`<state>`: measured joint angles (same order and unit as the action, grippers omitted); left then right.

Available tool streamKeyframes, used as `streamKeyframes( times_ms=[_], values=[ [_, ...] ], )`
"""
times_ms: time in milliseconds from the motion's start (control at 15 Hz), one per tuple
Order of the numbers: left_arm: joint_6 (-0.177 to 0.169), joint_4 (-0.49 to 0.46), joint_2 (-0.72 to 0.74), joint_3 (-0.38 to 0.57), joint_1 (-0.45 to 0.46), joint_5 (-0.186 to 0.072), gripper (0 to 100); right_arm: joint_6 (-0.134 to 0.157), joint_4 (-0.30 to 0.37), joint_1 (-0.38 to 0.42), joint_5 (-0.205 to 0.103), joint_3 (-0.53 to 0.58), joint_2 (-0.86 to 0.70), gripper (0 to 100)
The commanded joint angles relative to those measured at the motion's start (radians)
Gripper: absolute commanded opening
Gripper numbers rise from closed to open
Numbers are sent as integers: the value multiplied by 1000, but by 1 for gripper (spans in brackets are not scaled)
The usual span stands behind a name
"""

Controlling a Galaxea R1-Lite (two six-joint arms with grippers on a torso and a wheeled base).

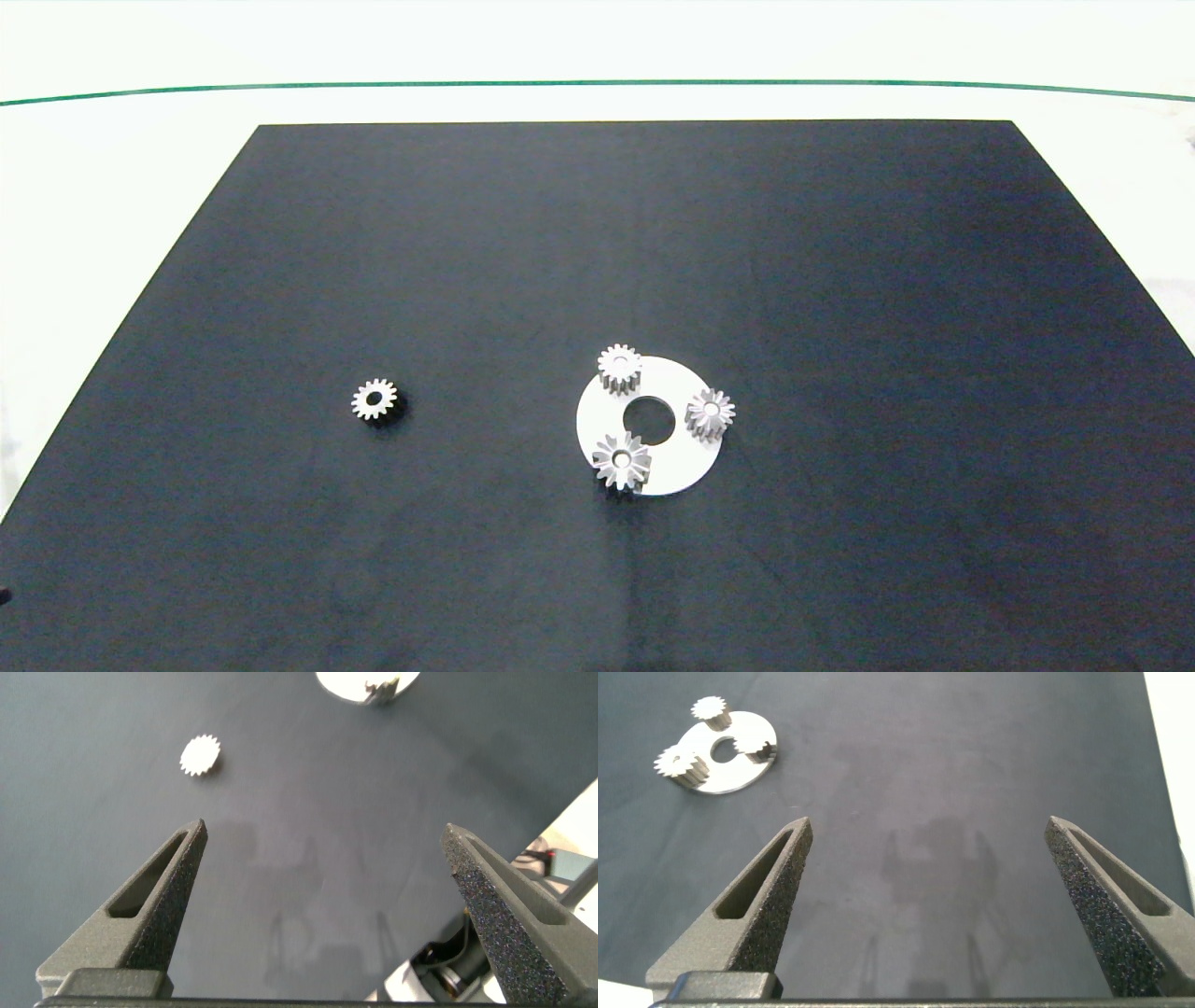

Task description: Remove an incorrectly installed larger gear and replace it with the correct smaller gear

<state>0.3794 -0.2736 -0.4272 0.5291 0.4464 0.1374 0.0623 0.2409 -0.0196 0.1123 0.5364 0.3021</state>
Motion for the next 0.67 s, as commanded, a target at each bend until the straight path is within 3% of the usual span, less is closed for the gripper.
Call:
streamKeyframes(
  times_ms=[67,200,400,533,667],
  values=[
    [33,67,-171,5,100,1,100,4,-2,3,27,27,75,100],
    [95,94,-239,5,124,1,100,4,-20,3,30,27,103,100],
    [233,146,-346,6,135,-9,100,5,-38,3,29,27,109,100],
    [253,212,-427,9,137,-38,100,16,-37,3,29,27,107,100],
    [254,235,-496,32,173,-110,100,27,-38,3,30,27,109,100]
  ],
)
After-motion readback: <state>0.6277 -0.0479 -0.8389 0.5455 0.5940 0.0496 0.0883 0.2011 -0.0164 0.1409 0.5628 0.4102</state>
